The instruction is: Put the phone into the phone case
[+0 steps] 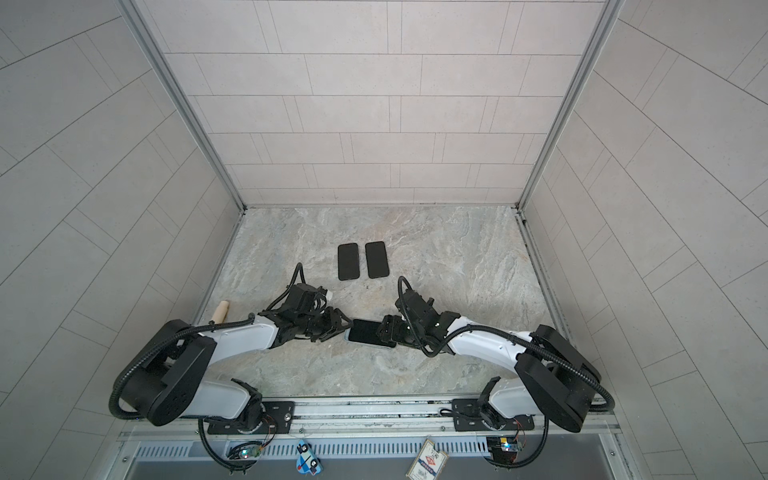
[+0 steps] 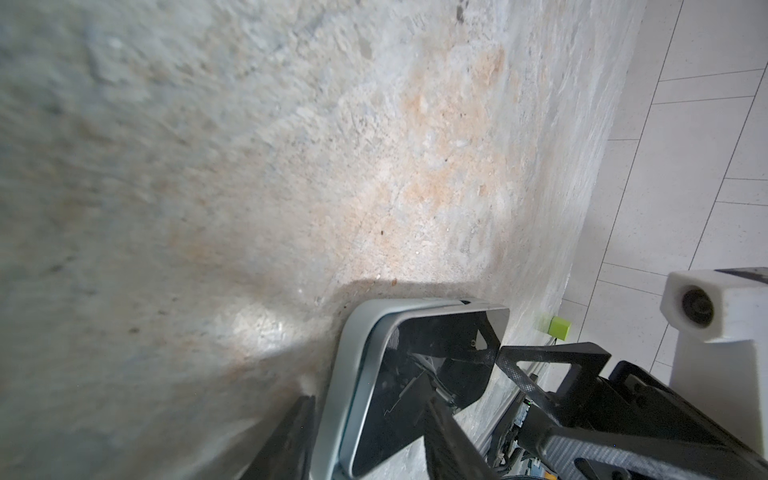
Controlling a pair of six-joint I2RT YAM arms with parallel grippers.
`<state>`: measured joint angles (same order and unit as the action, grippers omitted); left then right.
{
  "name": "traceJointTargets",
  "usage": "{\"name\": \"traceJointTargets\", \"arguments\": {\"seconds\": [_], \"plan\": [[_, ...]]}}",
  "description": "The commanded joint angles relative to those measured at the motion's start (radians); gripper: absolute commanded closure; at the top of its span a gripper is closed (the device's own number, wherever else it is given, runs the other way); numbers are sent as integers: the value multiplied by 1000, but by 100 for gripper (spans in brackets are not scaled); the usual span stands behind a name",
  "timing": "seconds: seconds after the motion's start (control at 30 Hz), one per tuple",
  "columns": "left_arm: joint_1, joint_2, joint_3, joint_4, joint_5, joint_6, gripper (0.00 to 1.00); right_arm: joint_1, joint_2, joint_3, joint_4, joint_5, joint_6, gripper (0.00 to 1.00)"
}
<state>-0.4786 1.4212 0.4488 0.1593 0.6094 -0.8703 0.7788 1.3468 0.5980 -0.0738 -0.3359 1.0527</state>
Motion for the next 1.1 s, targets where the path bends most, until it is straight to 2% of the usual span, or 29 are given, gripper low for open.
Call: {"name": "traceJointTargets", "arguments": {"seconds": [0.0,0.47,0.7,1.07], "plan": [[-5,6,16,5,10,9,50,6,13,16,2,6,10,23],[-5,5,14,8,12,10,50,19,7,53,-15,21,10,23],[-5,6,14,9,12,10,50,20,-38,83,-162,116,-26,23],[-5,4,13,9,12,8,50,22,7,69,-120,83,-11,23]]}}
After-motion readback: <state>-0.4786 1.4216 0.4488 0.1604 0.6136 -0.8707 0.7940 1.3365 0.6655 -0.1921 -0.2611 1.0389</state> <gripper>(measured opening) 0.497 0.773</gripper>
